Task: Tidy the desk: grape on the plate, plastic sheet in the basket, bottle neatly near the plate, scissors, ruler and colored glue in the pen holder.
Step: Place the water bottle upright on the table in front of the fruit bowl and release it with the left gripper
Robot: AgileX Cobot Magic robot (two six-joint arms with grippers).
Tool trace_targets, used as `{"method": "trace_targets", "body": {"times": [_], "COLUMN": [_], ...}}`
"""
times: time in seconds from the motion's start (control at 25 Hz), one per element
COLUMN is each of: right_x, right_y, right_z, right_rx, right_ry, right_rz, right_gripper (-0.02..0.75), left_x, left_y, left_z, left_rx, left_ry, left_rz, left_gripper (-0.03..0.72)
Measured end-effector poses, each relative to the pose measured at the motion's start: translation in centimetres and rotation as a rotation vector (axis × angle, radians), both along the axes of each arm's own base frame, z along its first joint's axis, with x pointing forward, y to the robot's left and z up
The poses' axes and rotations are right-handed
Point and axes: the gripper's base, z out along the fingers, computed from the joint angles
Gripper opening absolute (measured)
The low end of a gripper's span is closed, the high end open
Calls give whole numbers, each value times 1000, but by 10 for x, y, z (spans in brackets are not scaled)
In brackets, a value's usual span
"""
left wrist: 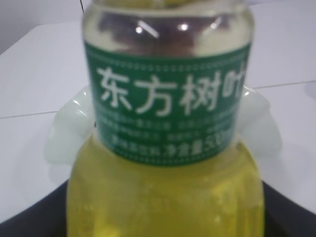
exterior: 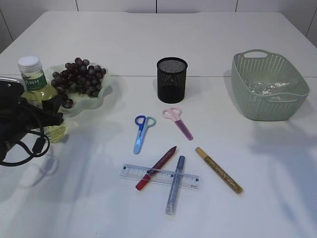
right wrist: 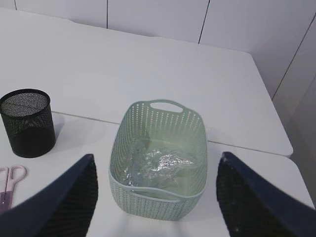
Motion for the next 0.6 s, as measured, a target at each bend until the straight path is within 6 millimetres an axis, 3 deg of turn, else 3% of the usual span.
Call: {"method": "trace_targets", "body": {"times": [0.16,0.6], "right_x": [0,0], "right_y": [0,0], "right_z": [0,0], "right_rx": [0,0], "right_ry": [0,0], "right_rz": [0,0], "right_gripper": [563,563], "left_x": [-9,-11], "left_y": [2,2], "left_z": [1,2], "left_rx": [0,0], "left_ry": [10,10], "left_rz": [1,1], "left_gripper": [502,502]}}
